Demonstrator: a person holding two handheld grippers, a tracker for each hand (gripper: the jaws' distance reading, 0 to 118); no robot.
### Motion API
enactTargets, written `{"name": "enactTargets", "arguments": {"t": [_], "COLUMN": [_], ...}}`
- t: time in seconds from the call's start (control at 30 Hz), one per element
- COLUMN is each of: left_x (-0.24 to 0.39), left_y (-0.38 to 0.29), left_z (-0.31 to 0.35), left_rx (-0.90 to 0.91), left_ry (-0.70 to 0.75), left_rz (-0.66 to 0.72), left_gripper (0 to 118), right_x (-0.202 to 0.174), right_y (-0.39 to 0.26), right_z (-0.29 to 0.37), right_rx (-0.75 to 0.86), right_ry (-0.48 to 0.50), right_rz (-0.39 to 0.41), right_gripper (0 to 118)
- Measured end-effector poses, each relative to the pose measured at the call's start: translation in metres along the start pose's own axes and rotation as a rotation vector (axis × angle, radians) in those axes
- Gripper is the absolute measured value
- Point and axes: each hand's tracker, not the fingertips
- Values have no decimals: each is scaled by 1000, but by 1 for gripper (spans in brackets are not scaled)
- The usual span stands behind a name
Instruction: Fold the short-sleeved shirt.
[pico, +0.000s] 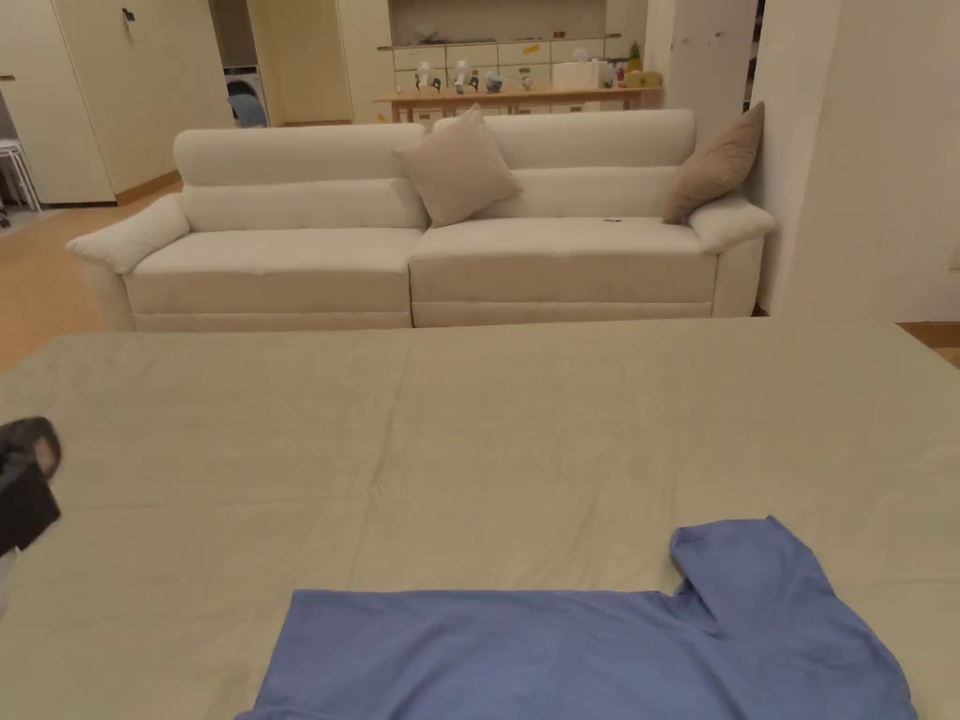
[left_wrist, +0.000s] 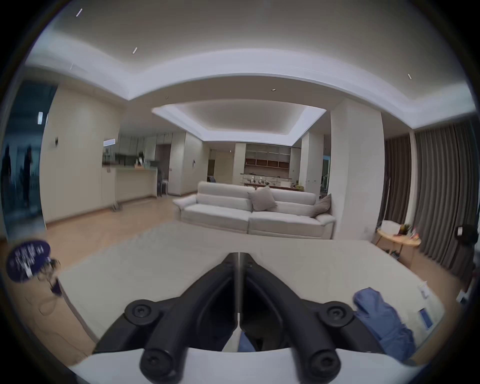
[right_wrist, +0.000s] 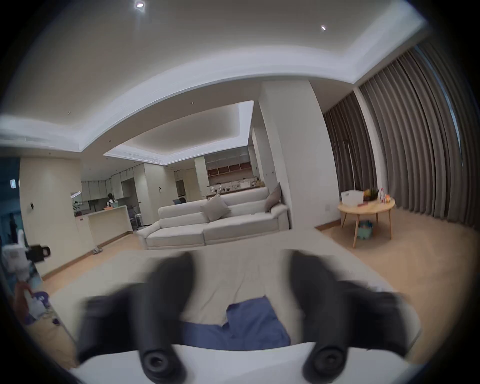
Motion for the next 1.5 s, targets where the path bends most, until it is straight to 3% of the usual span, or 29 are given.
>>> {"name": "enactTargets", "arguments": {"t": [0.03,0.07,0.13,0.2,0.27,0.33,0.43,0.5,0.53,0.6,0.63,0.67,0.8,0.87,0.93,0.97,1.03,1.1,1.17,1.2,1.3,1.37,1.5], "left_x": [7,5,15,19,26,22,21,23,22,21,20,19,27,27,32,32,33,25,23,21,22,18,21], "left_y": [2,7,7,-2,-14,-42,-92,-120,-133,-154,-168,-180,-211,-225,-230,-226,-220,-208,-204,-204,-199,-194,-174], "left_z": [-4,-11,-25,-52,-95,-154,-232,-275,-293,-328,-341,-349,-362,-362,-359,-354,-352,-342,-337,-335,-325,-322,-317], "left_rx": [4,-48,-98,-141,-332,-515,-702,-793,-835,-921,-969,-1009,-1101,-1181,-1147,-1117,-1126,-1075,-1116,-1136,-1112,-1083,-1002], "left_ry": [-18,-107,-126,-139,-177,-259,-287,-249,-239,-174,-192,-223,-169,-171,-120,-186,-156,-202,-204,-237,-218,-228,-266], "left_rz": [3,29,39,-14,-22,24,88,116,110,87,86,91,54,69,-5,-11,-5,53,136,168,70,106,87], "left_gripper": [0,0,0,0,0,0,0,0,6,88,114,117,116,99,97,95,90,55,12,10,7,7,6], "right_x": [-6,-12,-9,-13,-9,-8,-8,-4,-2,1,2,4,7,10,12,14,15,17,19,20,25,30,40], "right_y": [0,-7,-2,-5,-17,-24,-31,-33,-36,-41,-41,-44,-54,-59,-62,-64,-68,-74,-82,-86,-97,-103,-121], "right_z": [-6,-16,-27,-32,-34,-40,-45,-48,-52,-62,-64,-66,-74,-78,-80,-81,-83,-85,-90,-93,-105,-115,-163], "right_rx": [9,-28,-54,-38,-45,-61,-118,-123,-132,-158,-163,-165,-201,-224,-241,-250,-256,-276,-297,-310,-347,-362,-442], "right_ry": [-29,-20,23,-3,11,10,-23,-13,-10,-27,-28,-30,-47,-50,-53,-49,-55,-59,-46,-40,-35,-34,-42], "right_rz": [23,46,-2,-27,-36,-25,66,39,33,39,35,32,23,30,19,13,12,3,-31,-47,-83,-83,51], "right_gripper": [46,0,0,0,0,0,0,0,0,0,0,0,0,0,0,0,0,0,0,0,0,0,0]}}
